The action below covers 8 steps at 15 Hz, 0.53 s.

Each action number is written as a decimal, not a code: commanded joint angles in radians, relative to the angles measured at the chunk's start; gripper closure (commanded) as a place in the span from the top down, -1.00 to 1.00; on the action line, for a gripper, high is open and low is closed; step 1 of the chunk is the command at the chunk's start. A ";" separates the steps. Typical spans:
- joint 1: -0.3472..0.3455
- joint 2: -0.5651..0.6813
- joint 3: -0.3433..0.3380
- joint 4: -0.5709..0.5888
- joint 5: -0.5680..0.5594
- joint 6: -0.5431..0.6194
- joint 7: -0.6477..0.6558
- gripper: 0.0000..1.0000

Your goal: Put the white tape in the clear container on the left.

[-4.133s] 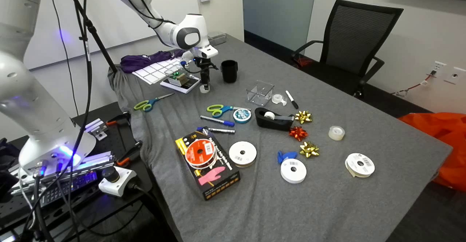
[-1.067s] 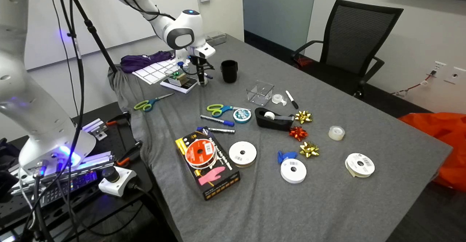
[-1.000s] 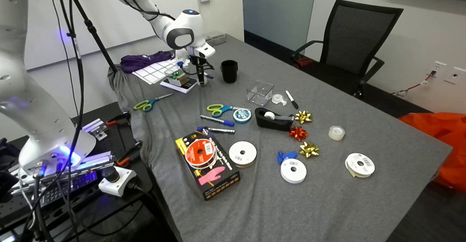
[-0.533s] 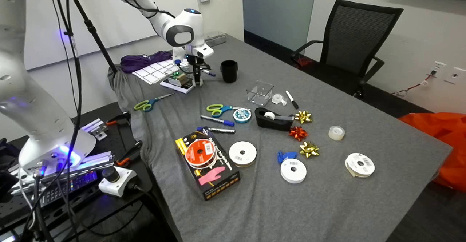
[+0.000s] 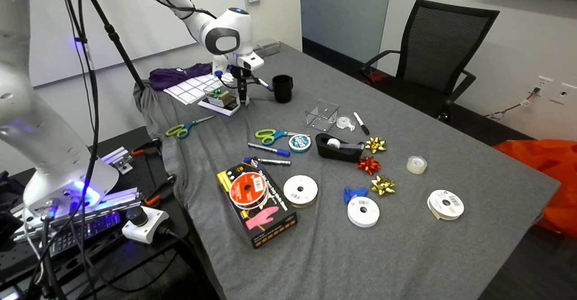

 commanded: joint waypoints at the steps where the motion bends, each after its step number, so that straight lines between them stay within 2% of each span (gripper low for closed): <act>1: 0.050 -0.017 -0.048 0.003 -0.079 -0.077 0.079 -0.34; 3: 0.037 -0.019 -0.033 -0.006 -0.073 -0.035 0.071 -0.34; 8: -0.006 -0.023 0.014 -0.042 0.025 0.125 0.009 -0.34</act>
